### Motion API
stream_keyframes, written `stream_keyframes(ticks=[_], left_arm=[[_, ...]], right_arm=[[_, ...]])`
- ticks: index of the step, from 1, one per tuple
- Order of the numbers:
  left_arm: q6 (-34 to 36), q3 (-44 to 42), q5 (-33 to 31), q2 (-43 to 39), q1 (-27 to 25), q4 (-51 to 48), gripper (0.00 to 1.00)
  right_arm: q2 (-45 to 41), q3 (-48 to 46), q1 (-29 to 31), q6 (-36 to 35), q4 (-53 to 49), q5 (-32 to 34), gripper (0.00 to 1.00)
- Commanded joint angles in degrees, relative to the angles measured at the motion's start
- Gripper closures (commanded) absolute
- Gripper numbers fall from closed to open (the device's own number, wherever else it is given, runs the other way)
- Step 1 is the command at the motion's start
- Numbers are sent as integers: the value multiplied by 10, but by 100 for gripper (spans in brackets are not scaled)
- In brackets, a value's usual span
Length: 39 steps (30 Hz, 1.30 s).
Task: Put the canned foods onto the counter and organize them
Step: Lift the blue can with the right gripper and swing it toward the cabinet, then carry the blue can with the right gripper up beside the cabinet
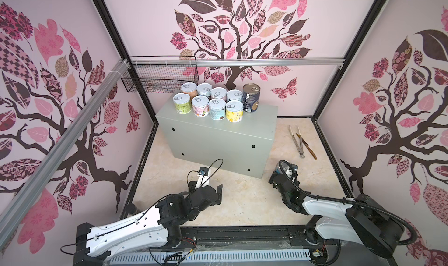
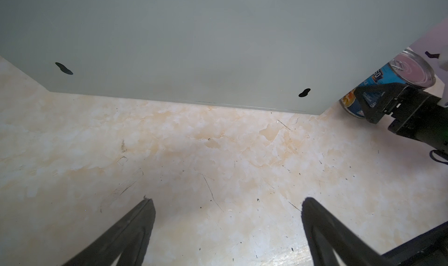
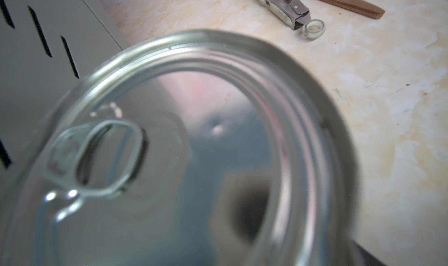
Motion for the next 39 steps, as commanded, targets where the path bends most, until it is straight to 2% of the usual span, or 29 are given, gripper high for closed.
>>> stream_keyframes(ticks=[1,9,18,23,29,39], left_arm=[[-11,-18,-2,-5,1,16,2],[-18,-34,-11,-39,1,25,2],[-12,-42,-26,-71,1,27,2],[-13,-40,-26,-70,1,25,2],[-14,-36,-34,-75,3,17,2],[-11,-22,-28,-74,6,9,2]], right_arm=[[37,-2,1,-18,40,42,0],[105,-24,1,-80,170,31,0],[145,5,2,-106,172,38,0],[154,17,2,-115,164,37,4],[154,25,1,-119,153,22,17],[142,29,2,-113,131,4,52]])
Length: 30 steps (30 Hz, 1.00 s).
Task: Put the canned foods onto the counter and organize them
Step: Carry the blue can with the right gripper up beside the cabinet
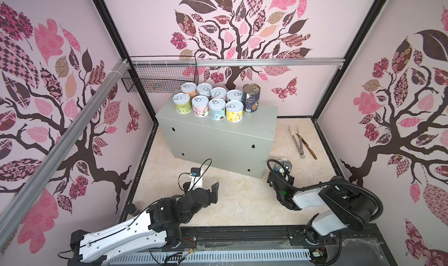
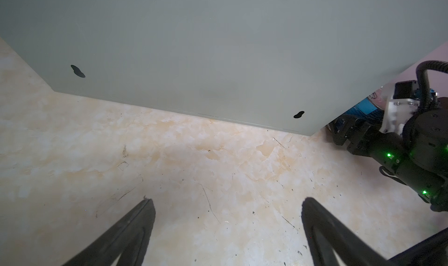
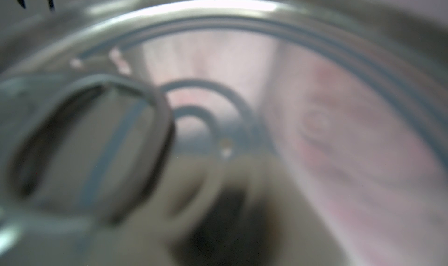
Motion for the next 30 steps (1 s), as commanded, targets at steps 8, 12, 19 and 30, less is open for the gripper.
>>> stream_keyframes(ticks=[8,12,19,30], left_arm=[[25,48,-8,19,8,-33,2],[39,77,3,30,14,-50,2],[53,126,10,28,16,-86,2],[54,188,11,22,16,-159,2]], right_arm=[[-105,16,2,-9,-86,-52,57],[-189,19,0,-12,-144,-74,59],[-335,21,-32,-7,-248,-133,59],[-502,83,-87,-38,-438,-222,62]])
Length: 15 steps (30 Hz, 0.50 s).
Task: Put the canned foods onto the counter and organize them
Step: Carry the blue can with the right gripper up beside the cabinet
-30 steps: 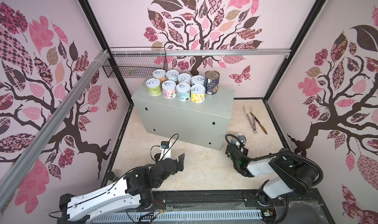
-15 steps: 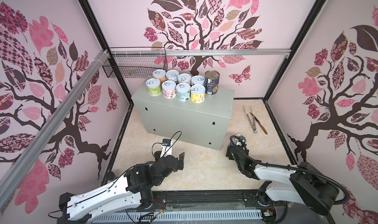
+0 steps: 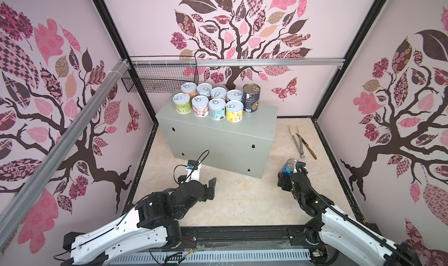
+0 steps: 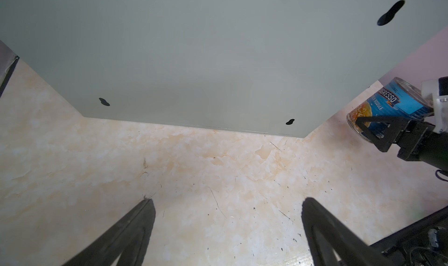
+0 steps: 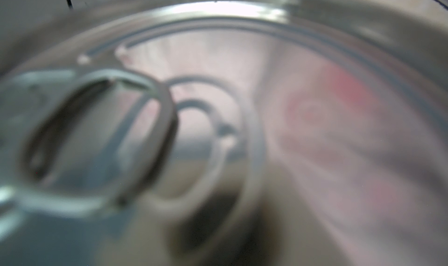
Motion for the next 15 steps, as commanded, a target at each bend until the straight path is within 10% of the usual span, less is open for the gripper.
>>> stream_keyframes(ticks=[1,15], left_arm=[[8,42,-3,-12,2,-35,2],[58,169,-19,-7,2,-90,2]], right_arm=[[-47,84,0,-28,-20,-21,62],[-127,275,0,-92,-202,-99,62]])
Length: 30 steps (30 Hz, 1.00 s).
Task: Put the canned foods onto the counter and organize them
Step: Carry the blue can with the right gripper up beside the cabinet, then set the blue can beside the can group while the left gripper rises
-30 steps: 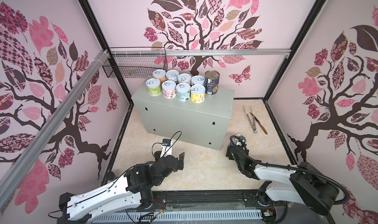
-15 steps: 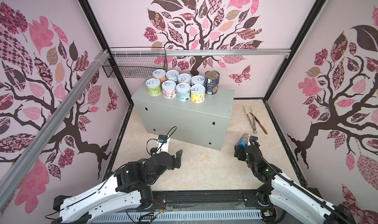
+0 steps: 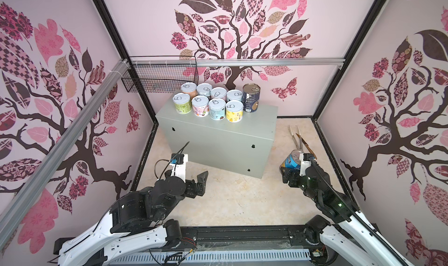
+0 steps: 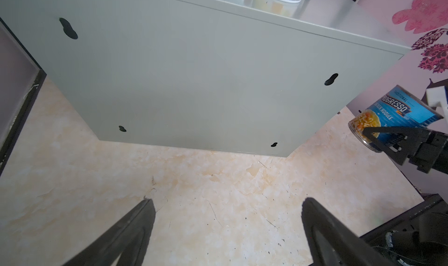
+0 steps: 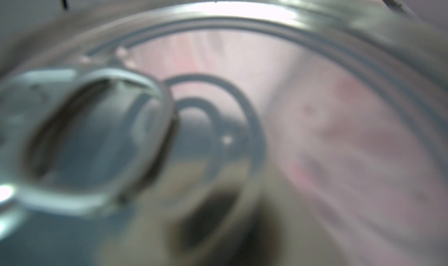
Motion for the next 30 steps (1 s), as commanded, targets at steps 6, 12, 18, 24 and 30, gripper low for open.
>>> stream_keyframes(ticks=[6,12,18,24,30], left_arm=[[74,85,-26,27,2,-11,2],[134,144,-52,38,2,-5,2],[178,166,-125,34,2,1,2],[204,144,-215,12,2,16,2],[247,84,-199,-26,2,78,2]], right_arm=[[-5,187,0,-98,-42,-98,61],[50,287,-1,-165,-61,-172,61],[127,379,0,-215,-64,-227,62],[220,469,0,-243,-60,-244,62],[301,534,-1,-251,-35,-275,62]])
